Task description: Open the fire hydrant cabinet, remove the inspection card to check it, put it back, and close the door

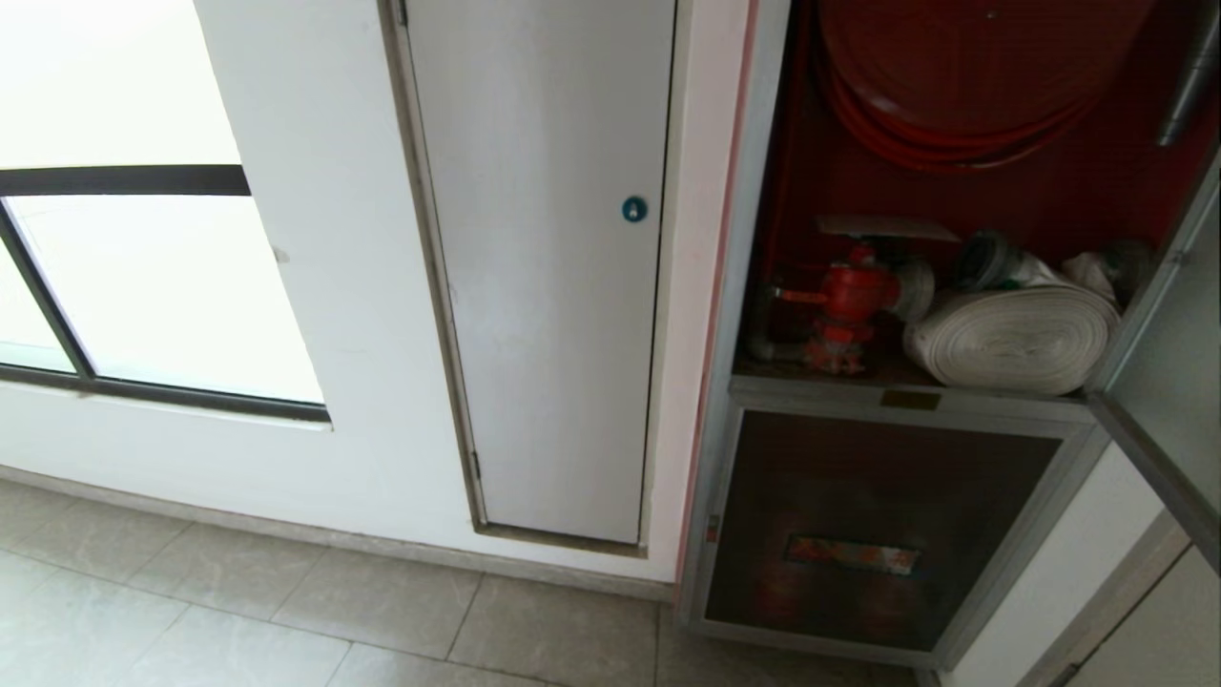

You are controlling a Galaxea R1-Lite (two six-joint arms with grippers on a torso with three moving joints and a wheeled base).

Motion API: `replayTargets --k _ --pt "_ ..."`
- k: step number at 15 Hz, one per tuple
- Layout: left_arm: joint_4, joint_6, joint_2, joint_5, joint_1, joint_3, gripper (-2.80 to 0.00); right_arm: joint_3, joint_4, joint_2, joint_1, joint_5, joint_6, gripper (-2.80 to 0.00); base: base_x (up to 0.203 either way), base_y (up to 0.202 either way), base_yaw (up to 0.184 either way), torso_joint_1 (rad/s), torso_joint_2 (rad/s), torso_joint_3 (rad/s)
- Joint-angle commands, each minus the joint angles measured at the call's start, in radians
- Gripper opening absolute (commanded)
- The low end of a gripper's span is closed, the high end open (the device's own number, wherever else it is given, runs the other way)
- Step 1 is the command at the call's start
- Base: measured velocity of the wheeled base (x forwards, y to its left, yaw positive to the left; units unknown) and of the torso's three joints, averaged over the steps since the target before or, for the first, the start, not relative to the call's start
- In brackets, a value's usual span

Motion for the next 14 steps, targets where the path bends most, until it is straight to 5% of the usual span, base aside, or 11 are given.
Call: replayTargets --k 1,10,14 --pt "0.0 0.001 0.001 0.0 0.0 0.006 -2.8 -0.004 -0.003 0.011 0.001 0.021 0.002 -2.8 0.0 0.0 0.0 0.0 0.0 0.0" --pt "0.0 0.001 0.001 0.0 0.0 0.006 -2.8 0.056 0.004 -0.071 0.071 0.105 0.001 -2.8 0.0 0.0 0.0 0.0 0.0 0.0" --pt "0.0 0.001 0.001 0.0 0.0 0.006 -2.8 0.089 0.009 -0.126 0.168 0.149 0.001 -2.8 0.0 0.0 0.0 0.0 0.0 0.0"
